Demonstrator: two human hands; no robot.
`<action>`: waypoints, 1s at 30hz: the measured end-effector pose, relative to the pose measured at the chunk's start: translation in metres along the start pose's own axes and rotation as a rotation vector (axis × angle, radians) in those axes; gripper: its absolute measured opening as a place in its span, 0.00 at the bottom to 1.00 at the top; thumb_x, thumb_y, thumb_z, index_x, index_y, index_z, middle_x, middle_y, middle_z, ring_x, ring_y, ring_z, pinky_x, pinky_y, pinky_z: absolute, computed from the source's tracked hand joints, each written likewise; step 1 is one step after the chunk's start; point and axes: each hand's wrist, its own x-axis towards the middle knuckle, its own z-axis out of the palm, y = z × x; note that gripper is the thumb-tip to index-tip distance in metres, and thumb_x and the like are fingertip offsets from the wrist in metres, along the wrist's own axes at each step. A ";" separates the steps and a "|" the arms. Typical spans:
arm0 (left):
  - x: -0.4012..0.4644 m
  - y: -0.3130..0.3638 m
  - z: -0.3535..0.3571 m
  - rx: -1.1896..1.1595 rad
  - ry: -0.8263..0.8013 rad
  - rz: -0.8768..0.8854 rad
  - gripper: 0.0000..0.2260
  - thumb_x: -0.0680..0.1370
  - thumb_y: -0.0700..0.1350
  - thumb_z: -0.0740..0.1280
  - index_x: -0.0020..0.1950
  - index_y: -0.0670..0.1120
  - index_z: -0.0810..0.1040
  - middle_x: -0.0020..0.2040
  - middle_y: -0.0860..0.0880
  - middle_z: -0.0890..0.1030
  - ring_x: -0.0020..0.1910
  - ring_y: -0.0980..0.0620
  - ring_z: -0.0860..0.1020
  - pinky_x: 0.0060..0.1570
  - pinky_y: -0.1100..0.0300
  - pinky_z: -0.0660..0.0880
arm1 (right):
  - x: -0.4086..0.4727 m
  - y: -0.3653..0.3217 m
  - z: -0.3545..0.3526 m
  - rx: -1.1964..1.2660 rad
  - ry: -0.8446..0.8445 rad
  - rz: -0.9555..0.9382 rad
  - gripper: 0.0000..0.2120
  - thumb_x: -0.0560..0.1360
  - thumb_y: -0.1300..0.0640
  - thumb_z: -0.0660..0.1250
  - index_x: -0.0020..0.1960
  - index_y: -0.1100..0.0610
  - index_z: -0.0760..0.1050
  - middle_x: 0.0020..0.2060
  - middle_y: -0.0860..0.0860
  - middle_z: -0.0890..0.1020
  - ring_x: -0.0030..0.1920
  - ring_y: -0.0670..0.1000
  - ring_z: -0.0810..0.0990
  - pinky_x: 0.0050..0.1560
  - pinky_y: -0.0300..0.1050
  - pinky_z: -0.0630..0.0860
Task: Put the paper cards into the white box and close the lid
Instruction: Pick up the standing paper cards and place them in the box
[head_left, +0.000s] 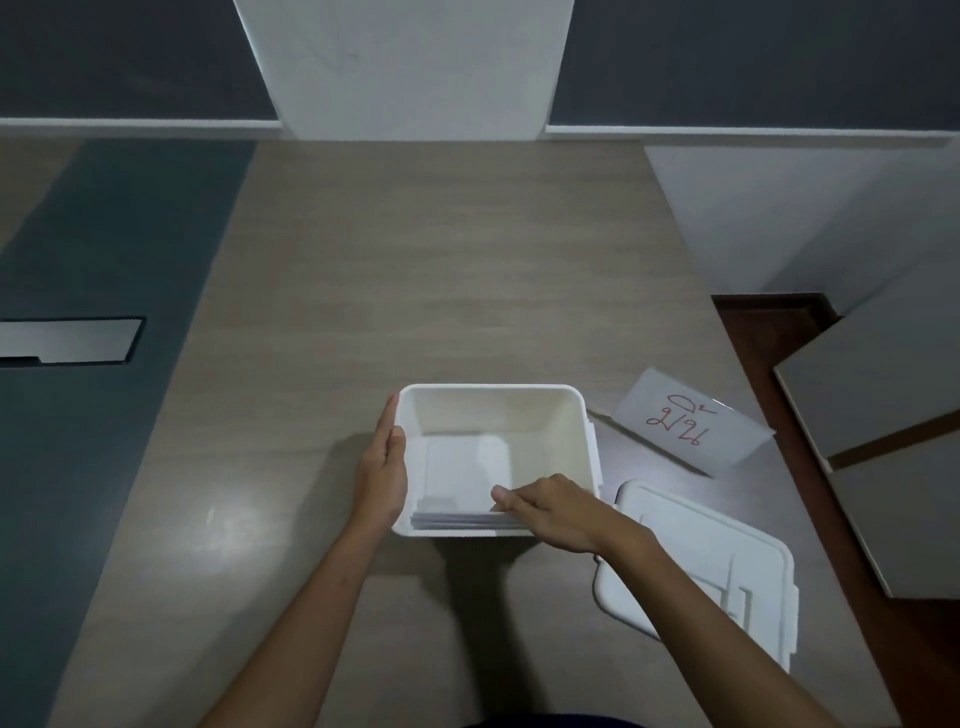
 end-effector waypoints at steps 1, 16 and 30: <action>0.001 0.000 0.002 0.011 0.004 0.000 0.19 0.82 0.51 0.53 0.69 0.71 0.62 0.63 0.63 0.70 0.60 0.62 0.69 0.59 0.65 0.62 | -0.002 -0.001 -0.001 0.008 -0.008 0.003 0.37 0.76 0.28 0.47 0.41 0.57 0.79 0.35 0.56 0.81 0.38 0.55 0.78 0.45 0.48 0.74; 0.016 0.002 0.018 0.002 -0.043 0.056 0.20 0.82 0.48 0.53 0.71 0.66 0.63 0.66 0.64 0.69 0.64 0.65 0.67 0.60 0.67 0.61 | -0.006 0.144 -0.121 -0.207 0.771 0.522 0.19 0.75 0.57 0.71 0.66 0.57 0.75 0.56 0.59 0.84 0.59 0.60 0.79 0.65 0.56 0.69; 0.016 0.006 0.018 -0.017 -0.036 0.049 0.19 0.82 0.50 0.56 0.73 0.61 0.65 0.64 0.63 0.71 0.62 0.62 0.69 0.60 0.65 0.63 | -0.024 -0.033 -0.107 -0.102 1.040 -0.393 0.10 0.74 0.60 0.71 0.55 0.59 0.83 0.47 0.53 0.87 0.43 0.48 0.82 0.48 0.37 0.78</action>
